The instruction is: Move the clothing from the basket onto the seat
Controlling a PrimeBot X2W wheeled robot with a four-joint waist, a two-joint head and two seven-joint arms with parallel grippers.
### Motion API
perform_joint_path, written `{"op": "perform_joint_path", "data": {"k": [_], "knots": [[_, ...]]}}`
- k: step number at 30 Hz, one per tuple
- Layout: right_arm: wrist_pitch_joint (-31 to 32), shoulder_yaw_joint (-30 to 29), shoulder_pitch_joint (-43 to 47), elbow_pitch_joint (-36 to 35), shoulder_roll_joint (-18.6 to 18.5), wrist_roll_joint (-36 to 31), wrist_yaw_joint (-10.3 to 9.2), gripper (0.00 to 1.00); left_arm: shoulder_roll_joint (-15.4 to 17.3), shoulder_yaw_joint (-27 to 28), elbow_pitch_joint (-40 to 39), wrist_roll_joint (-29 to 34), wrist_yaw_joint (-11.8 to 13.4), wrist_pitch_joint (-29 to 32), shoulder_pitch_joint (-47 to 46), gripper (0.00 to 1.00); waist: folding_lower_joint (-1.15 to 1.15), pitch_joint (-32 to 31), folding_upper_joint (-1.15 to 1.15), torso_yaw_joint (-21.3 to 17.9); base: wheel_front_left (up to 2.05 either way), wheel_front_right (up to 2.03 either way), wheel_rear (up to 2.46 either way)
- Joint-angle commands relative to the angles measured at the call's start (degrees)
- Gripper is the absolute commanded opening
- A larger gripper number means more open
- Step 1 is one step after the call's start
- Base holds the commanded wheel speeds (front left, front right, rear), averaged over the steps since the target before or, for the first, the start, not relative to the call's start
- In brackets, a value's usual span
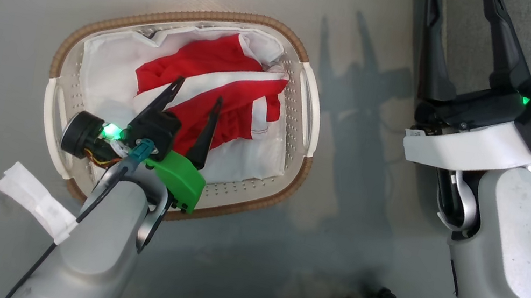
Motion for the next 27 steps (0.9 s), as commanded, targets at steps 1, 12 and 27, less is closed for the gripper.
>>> {"op": "perform_joint_path", "data": {"k": [1, 12, 27], "knots": [[-0.25, 0.16, -0.75, -0.52, -0.19, 0.45, -0.08, 1.00, 0.39, 0.13, 0.78, 0.95, -0.39, -0.19, -1.32, 1.00, -0.01, 1.72, 0.00, -1.08, 0.00, 0.00, 0.00], [-0.26, -0.09, -2.58, -3.69, -0.19, 2.18, -0.08, 1.00, 0.43, -2.31, 7.13, 4.14, -1.56, -0.19, -6.82, 1.00, -0.01, 6.78, 0.00, -1.87, 0.00, 0.00, 0.00], [-0.25, -0.83, -3.81, -6.60, -0.19, 3.13, -0.08, 1.00, 0.88, -3.78, 15.88, 6.41, 2.21, -0.13, -13.93, 1.00, -0.01, 11.38, 0.00, -2.78, 0.00, 0.00, 0.00]]}}
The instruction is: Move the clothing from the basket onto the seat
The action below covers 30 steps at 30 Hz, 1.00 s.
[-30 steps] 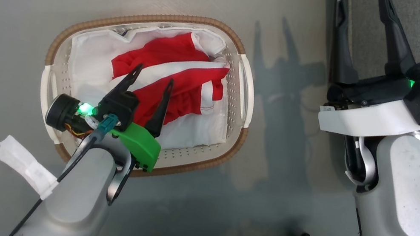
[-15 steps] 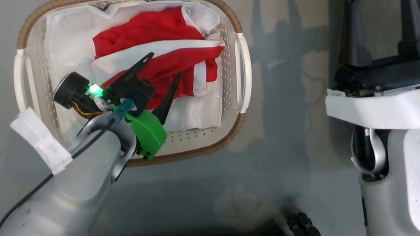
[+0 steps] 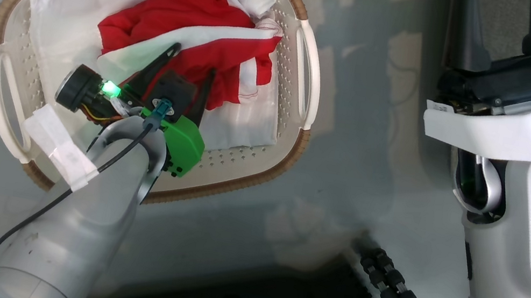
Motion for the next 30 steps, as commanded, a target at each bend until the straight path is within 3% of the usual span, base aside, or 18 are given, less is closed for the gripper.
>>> {"op": "perform_joint_path", "data": {"k": [1, 6, 13, 20, 30], "knots": [[-0.25, -0.25, -0.42, -0.22, -0.18, 0.09, -0.08, 1.00, 0.50, -0.11, 0.55, 0.49, 0.78, -0.05, -1.50, 1.00, 0.00, 0.25, 0.00, -0.09, 0.00, 0.00, 0.00], [-0.25, -0.53, 0.10, -0.14, -0.18, 0.02, -0.08, 1.00, 0.45, -1.43, 4.18, 1.90, 3.62, -0.04, -3.28, 1.00, 0.00, 0.61, 0.00, 0.10, 0.00, 0.00, 0.00], [-0.25, -0.19, 0.44, -0.36, -0.19, 0.73, -0.08, 1.00, 0.20, -3.10, 10.24, 2.03, 5.55, -0.04, -6.46, 1.00, 0.00, 0.82, 0.00, -0.04, 0.00, 0.00, 0.00], [-0.25, -0.10, 1.02, -0.28, -0.19, 1.43, -0.08, 1.00, -0.03, -4.81, 17.21, 1.08, 5.37, -0.01, -9.80, 1.00, 0.00, 0.75, 0.00, -0.47, 0.00, 0.00, 0.00], [-0.25, 0.00, 1.45, 0.12, -0.19, 1.80, -0.08, 1.00, -0.08, -8.40, 19.05, -1.47, 4.23, 1.58, -11.44, 1.00, 0.00, 0.91, 0.00, -0.82, 0.00, 0.00, 0.00]]}}
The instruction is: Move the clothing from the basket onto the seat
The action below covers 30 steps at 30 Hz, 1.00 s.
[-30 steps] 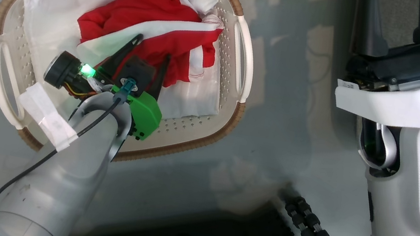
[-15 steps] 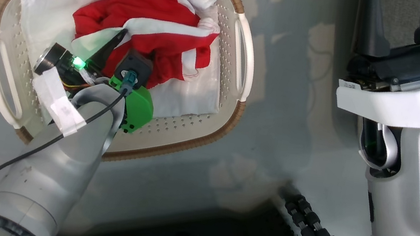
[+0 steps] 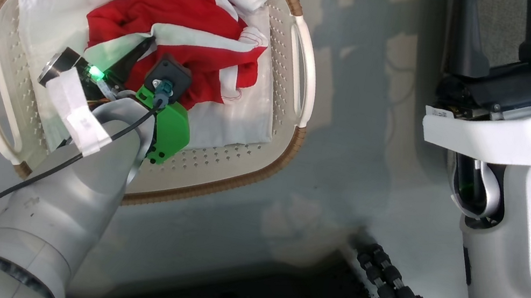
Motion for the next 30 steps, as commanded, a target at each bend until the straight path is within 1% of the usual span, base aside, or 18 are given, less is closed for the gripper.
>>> {"op": "perform_joint_path", "data": {"k": [1, 11, 12, 13, 14, 18, 22, 30], "knots": [[-0.25, -0.02, 0.28, 0.14, -0.19, 0.32, -0.08, 1.00, 0.22, -0.57, 0.36, -0.75, -0.09, 0.62, -1.09, 1.00, 0.00, 0.04, 0.00, 0.03, 0.00, 0.00, 0.00], [-0.25, -0.46, 0.25, -0.29, -0.19, 0.14, -0.08, 1.00, 0.21, -3.94, 0.09, -4.26, 0.82, 2.45, -1.58, 1.00, 0.00, 0.19, 0.00, 0.27, 0.00, 0.00, 0.00], [-0.25, -0.48, 0.27, -0.30, -0.19, 0.11, -0.08, 1.00, 0.21, -4.29, 0.05, -4.58, 0.88, 2.48, -1.73, 0.82, 0.00, 0.18, 0.00, 0.29, 0.00, 0.00, 0.00], [-0.25, -0.49, 0.29, -0.30, -0.19, 0.09, -0.08, 1.00, 0.21, -4.48, 0.01, -4.94, 1.05, 2.41, -1.83, 0.44, 0.00, 0.17, 0.00, 0.31, 0.00, 0.00, 0.00], [-0.25, -0.51, 0.30, -0.28, -0.19, 0.04, -0.08, 1.00, 0.21, -4.75, 0.04, -5.24, 1.13, 2.52, -1.86, 0.00, 0.00, 0.16, 0.00, 0.34, 0.00, 0.00, 0.00], [-0.25, -0.52, 0.22, -0.19, -0.19, -0.05, -0.08, 1.00, 0.22, -5.77, -0.11, -6.80, 0.83, 2.47, -1.67, 0.00, 0.00, 0.06, 0.00, 0.44, 0.00, 0.00, 0.00], [-0.25, -0.25, -0.14, 0.15, -0.19, -0.20, -0.08, 1.00, 0.22, -6.52, -0.68, -8.76, 1.17, 1.63, -0.77, 0.00, 0.00, -0.20, 0.00, 0.51, 0.00, 0.00, 0.00], [-0.25, 1.21, -1.06, 0.78, -0.20, -0.13, -0.08, 1.00, 0.21, -7.42, -0.74, -12.28, 0.97, -0.11, 0.88, 0.00, 0.00, -2.44, 0.00, -0.05, 0.00, 0.00, 0.00]]}}
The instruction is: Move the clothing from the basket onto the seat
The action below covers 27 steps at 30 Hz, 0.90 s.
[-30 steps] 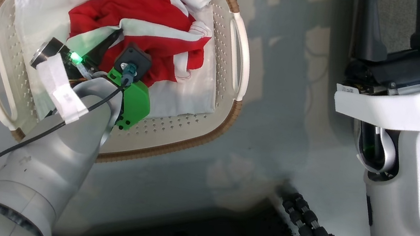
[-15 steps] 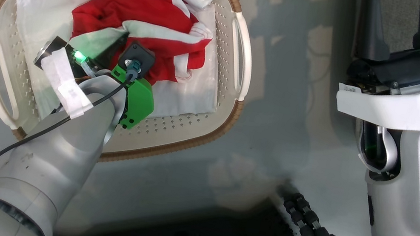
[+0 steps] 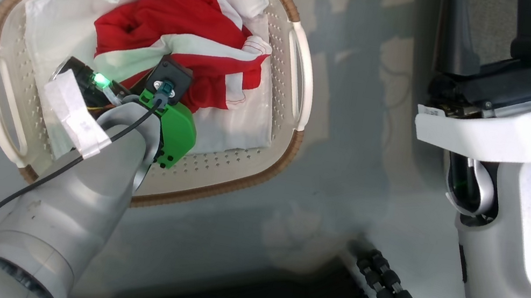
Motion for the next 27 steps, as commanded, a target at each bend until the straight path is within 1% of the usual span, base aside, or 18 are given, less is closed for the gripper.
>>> {"op": "perform_joint_path", "data": {"k": [1, 5, 8, 14, 21, 27], "knots": [[-0.25, 0.26, -0.10, 0.38, -0.20, 0.22, -0.08, 1.00, 0.23, -0.28, -0.03, -0.69, 0.01, -0.59, 0.95, 0.00, 0.00, -1.43, 0.00, -0.13, 0.00, 0.00, 0.00], [-0.25, 0.85, 0.70, 1.10, -0.20, 0.09, -0.08, 1.00, 0.20, -1.39, -0.65, -1.54, -1.21, -1.10, 2.53, 0.00, 0.00, -4.37, 0.00, 0.08, 0.00, 0.00, 0.00], [-0.25, 1.24, 1.27, 1.80, -0.22, -0.27, -0.08, 1.00, 0.26, -1.75, -0.60, -2.27, -1.64, -1.42, 3.44, 0.00, 0.00, -6.50, 0.00, 0.34, 0.00, 0.00, 0.00], [-0.25, 1.97, 2.71, 3.57, -0.22, -0.92, -0.08, 1.00, 0.21, -1.86, -1.45, -3.70, -1.57, -1.54, 5.86, 0.00, 0.00, -11.02, 0.00, 1.22, 0.00, 0.00, 0.00], [-0.25, 1.82, 5.13, 5.97, -0.22, -2.10, -0.08, 1.00, 0.23, -0.83, -6.60, -4.85, -1.18, -1.51, 10.77, 0.00, 0.00, -16.86, 0.00, 3.59, 0.00, 0.00, 0.00], [-0.26, 1.95, 7.03, 7.76, -0.22, -1.96, -0.08, 1.00, 0.22, -1.33, -10.13, -4.16, -1.23, -1.52, 14.75, 0.00, 0.00, -21.52, 0.00, 5.54, 0.00, 0.00, 0.00]]}}
